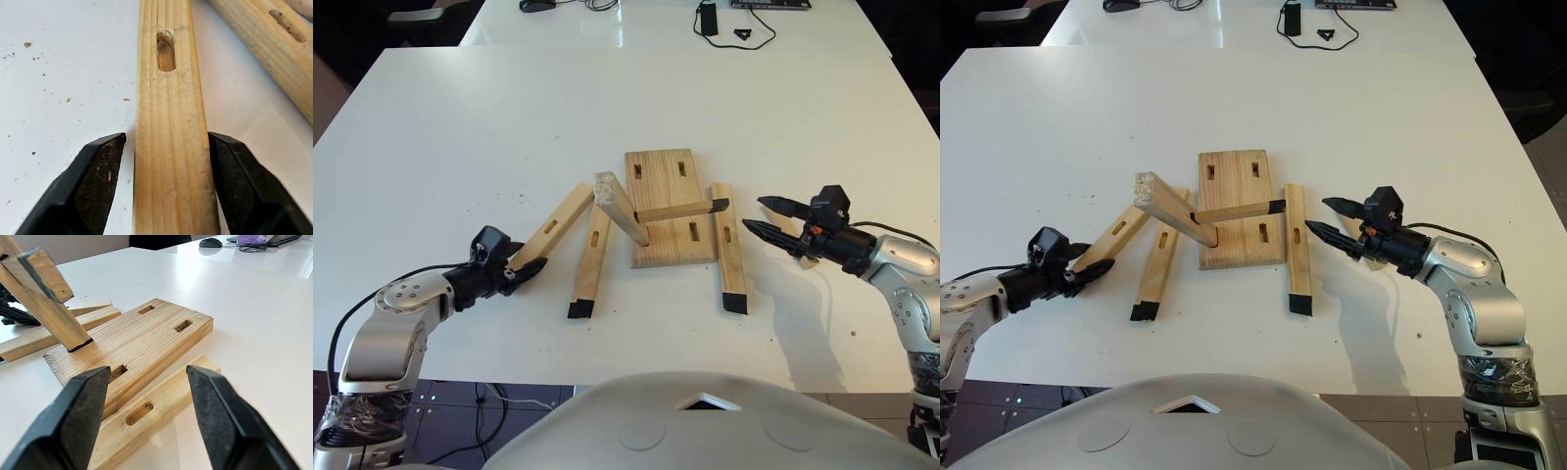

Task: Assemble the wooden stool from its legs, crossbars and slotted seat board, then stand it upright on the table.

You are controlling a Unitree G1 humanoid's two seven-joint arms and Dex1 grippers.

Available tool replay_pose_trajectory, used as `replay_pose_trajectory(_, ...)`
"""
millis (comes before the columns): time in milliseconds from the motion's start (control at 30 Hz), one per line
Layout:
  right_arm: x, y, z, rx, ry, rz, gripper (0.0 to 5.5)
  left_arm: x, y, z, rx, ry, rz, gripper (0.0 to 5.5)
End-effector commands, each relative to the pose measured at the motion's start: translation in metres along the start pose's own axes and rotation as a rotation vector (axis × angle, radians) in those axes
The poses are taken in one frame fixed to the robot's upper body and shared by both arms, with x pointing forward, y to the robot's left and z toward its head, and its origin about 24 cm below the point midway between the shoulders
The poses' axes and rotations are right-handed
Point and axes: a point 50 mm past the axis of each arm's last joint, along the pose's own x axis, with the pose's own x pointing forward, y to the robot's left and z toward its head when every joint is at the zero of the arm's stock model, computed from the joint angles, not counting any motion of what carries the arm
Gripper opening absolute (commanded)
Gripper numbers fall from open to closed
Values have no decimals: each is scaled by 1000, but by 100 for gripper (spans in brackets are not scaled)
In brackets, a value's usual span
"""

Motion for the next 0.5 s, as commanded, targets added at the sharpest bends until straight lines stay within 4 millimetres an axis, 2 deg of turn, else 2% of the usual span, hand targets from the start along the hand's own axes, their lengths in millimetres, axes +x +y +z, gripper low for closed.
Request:
replay_pose_trajectory(33, -1, -6, 9, 11, -46, -10, 286, 6, 6, -8, -24, 21, 57, 225)
replay_pose_trajectory(100, -3, -9, 12, 25, -65, -17, 286, 7, 10, -7, -30, 2, 86, 202)
replay_pose_trajectory(167, -5, -16, 16, 61, -104, -41, 286, 4, 10, 1, -41, -72, 83, 202)
replay_pose_trajectory(300, -13, -36, 21, 159, -186, -137, 286, -14, 25, 30, -26, -251, 130, 202)
replay_pose_trajectory(333, -17, -44, 24, 169, -204, -173, 286, -20, 31, 48, -9, -324, 143, 202)
replay_pose_trajectory(367, -21, -51, 30, 173, -233, -204, 286, -28, 35, 75, 5, -423, 151, 202)
replay_pose_trajectory(433, -25, -64, 46, 165, -296, -261, 286, -42, 31, 122, -28, -622, 70, 202)
replay_pose_trajectory(500, -26, -72, 70, 170, -384, -296, 286, -55, 21, 155, -77, -781, -51, 202)
